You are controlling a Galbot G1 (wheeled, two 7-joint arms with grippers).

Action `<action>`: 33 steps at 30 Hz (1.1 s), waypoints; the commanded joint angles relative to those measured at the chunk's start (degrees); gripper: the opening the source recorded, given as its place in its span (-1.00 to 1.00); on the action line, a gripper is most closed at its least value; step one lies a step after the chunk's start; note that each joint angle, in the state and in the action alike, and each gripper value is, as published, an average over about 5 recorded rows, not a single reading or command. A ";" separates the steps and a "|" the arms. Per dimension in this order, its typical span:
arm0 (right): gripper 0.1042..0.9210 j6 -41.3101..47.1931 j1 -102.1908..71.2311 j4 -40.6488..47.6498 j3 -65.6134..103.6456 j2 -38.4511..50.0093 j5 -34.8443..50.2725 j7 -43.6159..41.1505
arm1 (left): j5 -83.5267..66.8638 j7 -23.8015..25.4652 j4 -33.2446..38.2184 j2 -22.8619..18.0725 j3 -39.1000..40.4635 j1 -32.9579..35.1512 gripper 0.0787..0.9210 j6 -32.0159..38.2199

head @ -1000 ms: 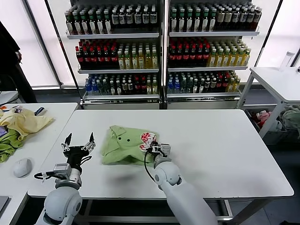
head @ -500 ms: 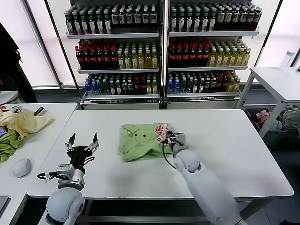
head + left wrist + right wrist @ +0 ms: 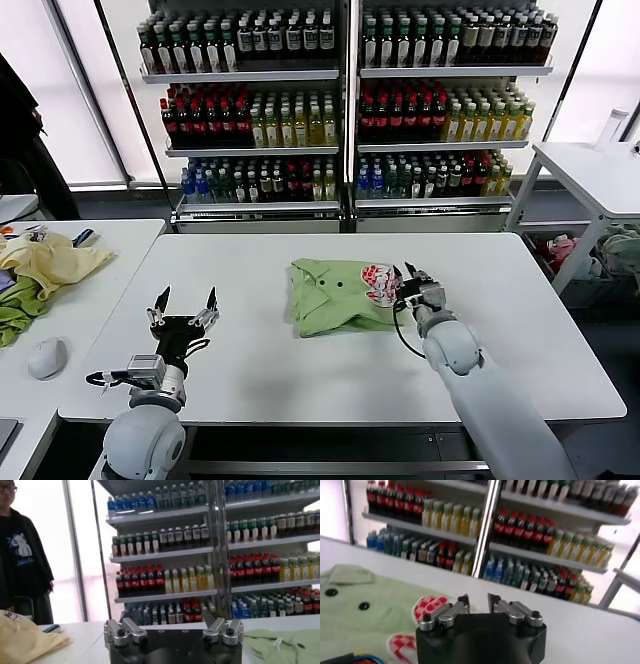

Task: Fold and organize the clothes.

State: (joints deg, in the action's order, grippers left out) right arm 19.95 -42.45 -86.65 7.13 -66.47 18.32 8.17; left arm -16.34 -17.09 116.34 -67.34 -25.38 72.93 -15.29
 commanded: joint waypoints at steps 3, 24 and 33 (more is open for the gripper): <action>-0.13 -9.48 -22.83 -22.37 16.49 3.00 -3.18 0.77 | 0.41 0.96 3.57 -0.82 -0.52 3.09 0.77 -0.80; 0.76 -12.67 -41.34 -38.69 26.42 0.06 -3.10 2.45 | 1.48 4.94 11.30 -4.45 -2.31 11.42 0.77 -2.04; 0.76 -12.15 -42.04 -39.46 26.47 0.56 -3.47 2.25 | 1.80 5.41 11.45 -4.78 -2.68 12.33 0.77 -2.04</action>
State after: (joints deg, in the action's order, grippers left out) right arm 8.57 -80.20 -122.08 31.77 -65.84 15.32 9.78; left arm -14.62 -12.17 126.51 -71.75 -27.87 83.34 -17.28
